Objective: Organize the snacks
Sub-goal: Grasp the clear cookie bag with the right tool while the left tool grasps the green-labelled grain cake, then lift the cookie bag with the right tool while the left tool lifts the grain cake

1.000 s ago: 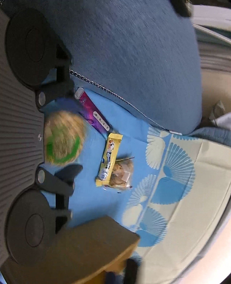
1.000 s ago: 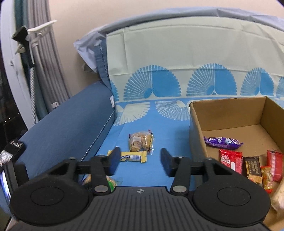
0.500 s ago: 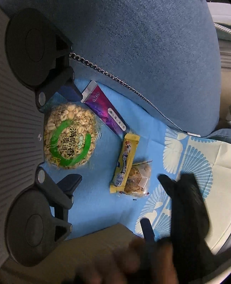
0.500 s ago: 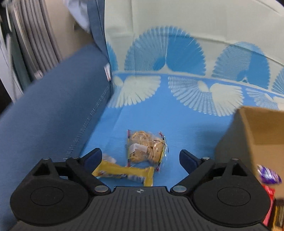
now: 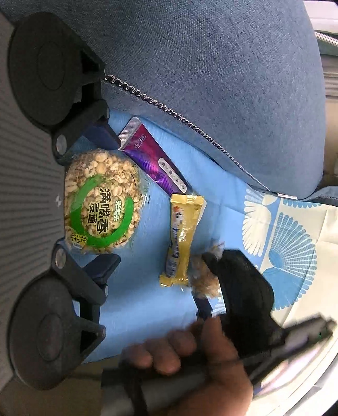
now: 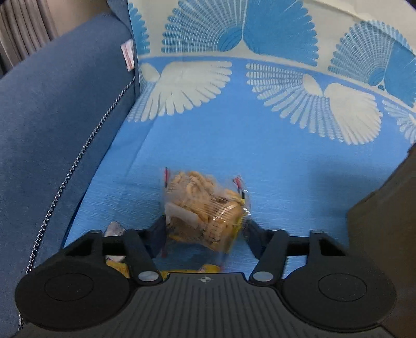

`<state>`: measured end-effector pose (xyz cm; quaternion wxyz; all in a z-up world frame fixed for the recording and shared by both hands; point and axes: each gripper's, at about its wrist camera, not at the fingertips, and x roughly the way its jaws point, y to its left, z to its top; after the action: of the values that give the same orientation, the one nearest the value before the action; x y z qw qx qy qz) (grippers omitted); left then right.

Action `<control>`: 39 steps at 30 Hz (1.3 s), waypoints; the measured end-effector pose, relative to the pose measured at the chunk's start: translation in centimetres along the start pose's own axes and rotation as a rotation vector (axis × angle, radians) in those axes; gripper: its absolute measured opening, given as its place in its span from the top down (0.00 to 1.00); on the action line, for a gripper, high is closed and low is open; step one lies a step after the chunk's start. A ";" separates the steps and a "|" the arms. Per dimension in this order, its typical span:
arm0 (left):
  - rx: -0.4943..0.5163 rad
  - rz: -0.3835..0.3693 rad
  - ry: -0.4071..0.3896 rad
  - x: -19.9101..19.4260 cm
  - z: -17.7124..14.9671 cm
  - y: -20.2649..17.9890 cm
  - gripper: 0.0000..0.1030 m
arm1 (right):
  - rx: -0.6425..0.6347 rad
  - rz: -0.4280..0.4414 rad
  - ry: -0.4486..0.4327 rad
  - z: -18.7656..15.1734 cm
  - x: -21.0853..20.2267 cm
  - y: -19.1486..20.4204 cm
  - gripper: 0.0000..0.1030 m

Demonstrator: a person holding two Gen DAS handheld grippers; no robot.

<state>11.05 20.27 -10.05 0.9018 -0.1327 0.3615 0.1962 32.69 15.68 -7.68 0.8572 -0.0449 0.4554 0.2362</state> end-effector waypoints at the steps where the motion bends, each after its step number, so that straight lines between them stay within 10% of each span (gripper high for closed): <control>1: -0.002 -0.003 -0.002 -0.1 0.0 0.1 0.17 | -0.002 0.003 -0.011 -0.1 -0.6 -0.2 0.45; 10: -0.015 -0.023 -0.033 -1.7 0.0 0.7 0.17 | -0.024 0.078 -0.145 -2.4 -12.0 -1.9 0.46; 19: 0.043 -0.162 0.089 -4.5 0.9 1.8 0.17 | -0.053 0.115 -0.229 -12.2 -25.0 -3.5 0.45; 27: 0.048 -0.182 0.040 -6.1 -0.2 2.5 0.17 | -0.035 0.171 -0.112 -22.0 -22.4 -2.0 0.45; 39: 0.217 -0.114 0.188 -2.9 -1.1 -1.5 0.16 | -0.047 0.182 -0.040 -24.6 -16.7 -2.2 0.32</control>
<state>9.10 17.80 -8.63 0.8827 -0.0725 0.4553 0.0913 7.10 0.45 -8.94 0.8399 -0.0187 0.4348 0.3244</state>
